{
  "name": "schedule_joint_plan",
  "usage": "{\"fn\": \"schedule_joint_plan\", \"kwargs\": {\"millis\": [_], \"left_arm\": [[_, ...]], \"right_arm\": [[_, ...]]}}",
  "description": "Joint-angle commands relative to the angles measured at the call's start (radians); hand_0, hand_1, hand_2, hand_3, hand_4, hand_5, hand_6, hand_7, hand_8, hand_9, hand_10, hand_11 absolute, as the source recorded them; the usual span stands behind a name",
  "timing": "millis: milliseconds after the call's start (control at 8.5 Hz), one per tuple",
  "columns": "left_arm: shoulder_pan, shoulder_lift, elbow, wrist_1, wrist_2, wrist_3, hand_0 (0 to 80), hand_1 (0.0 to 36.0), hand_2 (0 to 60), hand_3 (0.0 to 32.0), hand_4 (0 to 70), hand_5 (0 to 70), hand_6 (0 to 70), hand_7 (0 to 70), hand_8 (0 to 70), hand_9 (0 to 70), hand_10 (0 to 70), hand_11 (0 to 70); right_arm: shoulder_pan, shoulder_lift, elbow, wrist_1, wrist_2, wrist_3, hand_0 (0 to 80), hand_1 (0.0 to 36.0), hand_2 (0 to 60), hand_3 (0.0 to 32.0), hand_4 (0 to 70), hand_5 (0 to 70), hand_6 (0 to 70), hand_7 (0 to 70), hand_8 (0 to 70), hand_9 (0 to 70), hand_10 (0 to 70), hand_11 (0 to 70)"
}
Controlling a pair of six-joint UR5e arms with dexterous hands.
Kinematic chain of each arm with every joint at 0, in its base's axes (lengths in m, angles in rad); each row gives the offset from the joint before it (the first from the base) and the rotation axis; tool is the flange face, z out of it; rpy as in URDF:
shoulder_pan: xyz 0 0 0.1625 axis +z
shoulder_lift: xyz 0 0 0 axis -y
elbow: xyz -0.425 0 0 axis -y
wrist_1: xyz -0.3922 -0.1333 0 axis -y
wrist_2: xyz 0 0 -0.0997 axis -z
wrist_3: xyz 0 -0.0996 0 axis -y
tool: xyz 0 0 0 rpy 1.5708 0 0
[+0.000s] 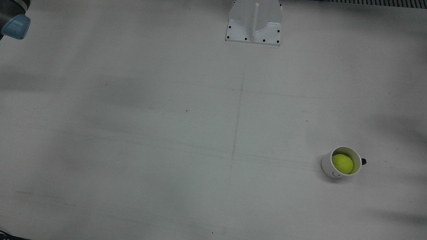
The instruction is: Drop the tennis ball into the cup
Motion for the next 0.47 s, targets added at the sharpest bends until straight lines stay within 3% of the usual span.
{"fn": "schedule_joint_plan", "kwargs": {"millis": [0, 118, 235, 353], "left_arm": [[-0.199, -0.006, 0.112, -0.001, 0.019, -0.005, 49.3, 22.7, 28.1, 32.0, 0.0, 8.3, 11.2, 6.8, 1.9, 0.2, 1.6, 4.5], [-0.204, -0.006, 0.112, 0.001, 0.019, -0.005, 50.6, 24.4, 25.7, 28.4, 0.0, 6.7, 0.1, 9.5, 0.0, 0.5, 1.9, 5.0], [-0.203, -0.006, 0.113, 0.002, 0.019, -0.005, 51.4, 23.6, 27.7, 27.2, 0.0, 11.4, 23.5, 5.9, 4.1, 0.2, 1.9, 5.2], [-0.201, -0.007, 0.116, 0.002, 0.019, -0.005, 52.1, 23.6, 24.0, 27.8, 0.0, 10.7, 19.7, 6.9, 3.5, 0.3, 2.1, 5.4]], "right_arm": [[0.0, 0.0, -0.002, 0.0, 0.0, 0.0, 0.0, 0.0, 0.0, 0.0, 0.0, 0.0, 0.0, 0.0, 0.0, 0.0, 0.0, 0.0], [0.0, 0.0, -0.002, 0.0, 0.0, 0.0, 0.0, 0.0, 0.0, 0.0, 0.0, 0.0, 0.0, 0.0, 0.0, 0.0, 0.0, 0.0], [0.0, 0.0, -0.002, 0.0, 0.0, 0.0, 0.0, 0.0, 0.0, 0.0, 0.0, 0.0, 0.0, 0.0, 0.0, 0.0, 0.0, 0.0], [0.0, 0.0, -0.004, 0.0, 0.0, 0.0, 0.0, 0.0, 0.0, 0.0, 0.0, 0.0, 0.0, 0.0, 0.0, 0.0, 0.0, 0.0]]}}
